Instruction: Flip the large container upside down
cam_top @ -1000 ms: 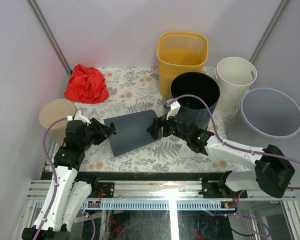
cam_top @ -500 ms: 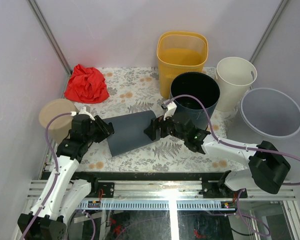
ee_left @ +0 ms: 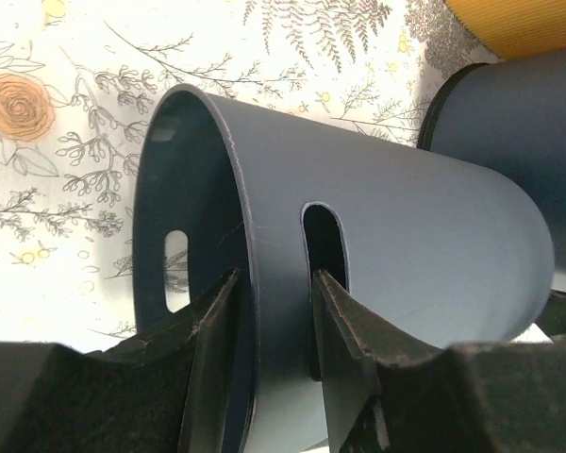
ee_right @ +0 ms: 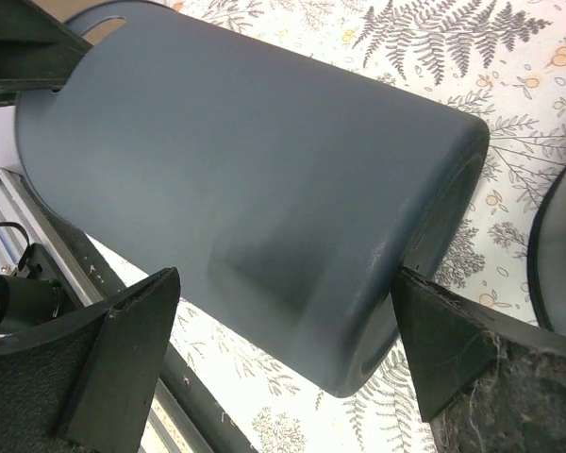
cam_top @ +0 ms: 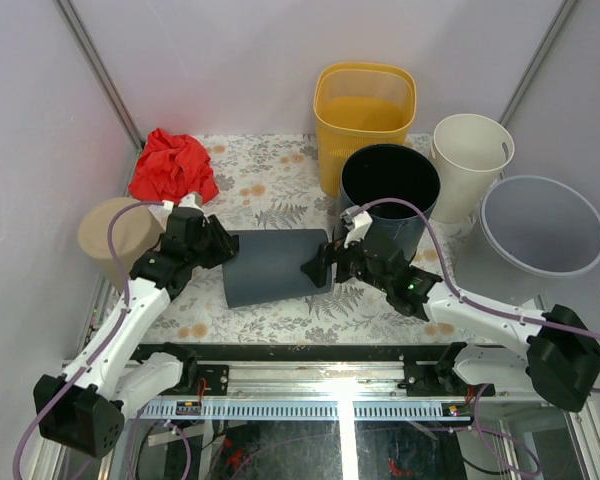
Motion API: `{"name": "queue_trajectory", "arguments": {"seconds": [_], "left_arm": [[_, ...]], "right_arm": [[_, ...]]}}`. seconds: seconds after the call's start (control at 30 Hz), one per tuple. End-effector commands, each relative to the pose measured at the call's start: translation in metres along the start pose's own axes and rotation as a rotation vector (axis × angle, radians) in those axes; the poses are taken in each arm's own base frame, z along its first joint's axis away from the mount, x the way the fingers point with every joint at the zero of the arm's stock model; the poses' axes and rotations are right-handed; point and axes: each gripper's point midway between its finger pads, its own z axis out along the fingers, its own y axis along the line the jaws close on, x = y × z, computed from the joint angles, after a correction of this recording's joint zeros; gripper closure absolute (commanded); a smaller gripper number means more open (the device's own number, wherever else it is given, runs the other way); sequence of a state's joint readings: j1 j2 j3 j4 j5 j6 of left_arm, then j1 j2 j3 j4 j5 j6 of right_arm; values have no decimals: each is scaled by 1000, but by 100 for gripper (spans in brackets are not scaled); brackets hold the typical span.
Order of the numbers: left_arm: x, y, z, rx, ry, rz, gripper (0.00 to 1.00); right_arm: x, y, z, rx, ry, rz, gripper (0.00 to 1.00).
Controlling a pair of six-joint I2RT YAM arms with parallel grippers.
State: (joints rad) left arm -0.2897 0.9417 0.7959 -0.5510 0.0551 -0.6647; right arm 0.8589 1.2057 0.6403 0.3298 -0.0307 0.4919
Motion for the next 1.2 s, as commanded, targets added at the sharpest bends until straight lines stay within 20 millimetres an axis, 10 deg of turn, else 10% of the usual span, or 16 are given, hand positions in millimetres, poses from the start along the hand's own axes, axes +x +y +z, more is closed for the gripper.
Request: {"name": "queue_trajectory", "arguments": {"seconds": [0.0, 0.37, 0.83, 1.17], "left_arm": [[-19, -45, 6, 139, -70, 56, 65], [-27, -61, 24, 69, -74, 130, 63], [-42, -40, -9, -36, -150, 139, 50], [-13, -34, -23, 72, -122, 108, 50]], "right_arm": [[-39, 29, -19, -103, -138, 13, 1], [-30, 9, -28, -18, -139, -16, 1], [-20, -9, -21, 60, -120, -28, 0], [-19, -10, -18, 60, -116, -26, 0]]}}
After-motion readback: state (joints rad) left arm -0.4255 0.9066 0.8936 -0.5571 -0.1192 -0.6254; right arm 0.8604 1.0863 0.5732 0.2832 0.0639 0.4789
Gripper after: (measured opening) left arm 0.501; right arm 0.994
